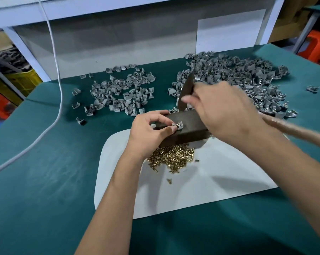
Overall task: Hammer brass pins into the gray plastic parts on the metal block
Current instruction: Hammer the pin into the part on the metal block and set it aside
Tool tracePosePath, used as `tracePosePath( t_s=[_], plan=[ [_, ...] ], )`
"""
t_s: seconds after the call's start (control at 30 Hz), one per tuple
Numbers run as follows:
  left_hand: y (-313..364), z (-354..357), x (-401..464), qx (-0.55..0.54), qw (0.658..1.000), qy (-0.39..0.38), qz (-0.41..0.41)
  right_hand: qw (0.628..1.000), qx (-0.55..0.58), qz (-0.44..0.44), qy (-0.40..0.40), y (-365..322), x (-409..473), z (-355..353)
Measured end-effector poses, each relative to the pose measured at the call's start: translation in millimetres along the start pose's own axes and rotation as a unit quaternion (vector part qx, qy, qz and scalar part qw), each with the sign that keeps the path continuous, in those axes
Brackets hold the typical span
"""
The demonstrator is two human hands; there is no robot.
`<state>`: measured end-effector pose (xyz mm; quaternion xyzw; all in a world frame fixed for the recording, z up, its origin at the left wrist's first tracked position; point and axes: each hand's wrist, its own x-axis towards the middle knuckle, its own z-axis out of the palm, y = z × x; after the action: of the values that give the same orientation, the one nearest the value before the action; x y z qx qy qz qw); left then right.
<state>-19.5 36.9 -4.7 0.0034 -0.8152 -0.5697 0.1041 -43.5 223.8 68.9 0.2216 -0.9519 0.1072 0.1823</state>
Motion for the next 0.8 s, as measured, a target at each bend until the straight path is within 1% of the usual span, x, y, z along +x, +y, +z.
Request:
tracePosePath(
  t_s=[0.03,0.07,0.13,0.17,0.2,0.23,0.27,0.33,0.37,0.47,0.5,0.53,0.63,0.67,0.77,0.8],
  plan=[
    [0,0,0,-0.001,1.0,0.001,0.003,1.0,0.021,0.008,0.017,-4,-3,1],
    [0,0,1,-0.003,1.0,0.002,0.006,1.0,0.023,0.006,0.003,-9,-8,6],
    [1,1,0,-0.007,1.0,0.003,0.008,0.997,0.001,0.008,-0.076,-14,-14,14],
    [2,1,-1,-0.007,1.0,0.003,0.007,0.995,-0.006,0.011,-0.098,-13,-11,12],
    [2,1,-1,-0.008,1.0,0.003,0.007,0.995,-0.016,0.007,-0.102,-11,-5,8],
    [2,0,-2,-0.011,1.0,0.001,0.005,0.995,-0.028,-0.004,-0.094,-9,-1,4],
    [2,0,-2,-0.012,1.0,0.0,0.005,0.997,-0.035,-0.01,-0.068,-7,1,1],
    [3,0,-2,-0.008,1.0,0.002,0.011,1.0,-0.005,0.004,-0.003,-9,-2,3],
    [3,0,-1,-0.01,1.0,0.005,0.014,1.0,0.008,0.009,-0.01,-12,-6,7],
    [4,1,-3,-0.022,1.0,0.013,0.017,0.996,-0.007,0.014,-0.087,-17,-13,15],
    [5,1,-3,-0.022,1.0,0.014,0.017,0.996,-0.01,0.012,-0.089,-15,-9,12],
    [4,1,-4,-0.021,1.0,0.013,0.017,0.997,-0.013,0.004,-0.082,-12,-5,8],
    [4,0,-2,0.006,0.999,0.024,0.027,1.0,0.026,0.015,0.004,-11,-6,5],
    [4,0,-1,0.012,0.999,0.029,0.03,0.999,0.036,0.021,0.0,-14,-9,7],
    [4,2,-2,0.0,0.999,0.025,0.028,0.995,0.024,0.031,-0.096,-18,-13,12],
    [4,2,-3,-0.002,0.999,0.024,0.026,0.993,0.024,0.034,-0.107,-16,-8,8]
  ],
)
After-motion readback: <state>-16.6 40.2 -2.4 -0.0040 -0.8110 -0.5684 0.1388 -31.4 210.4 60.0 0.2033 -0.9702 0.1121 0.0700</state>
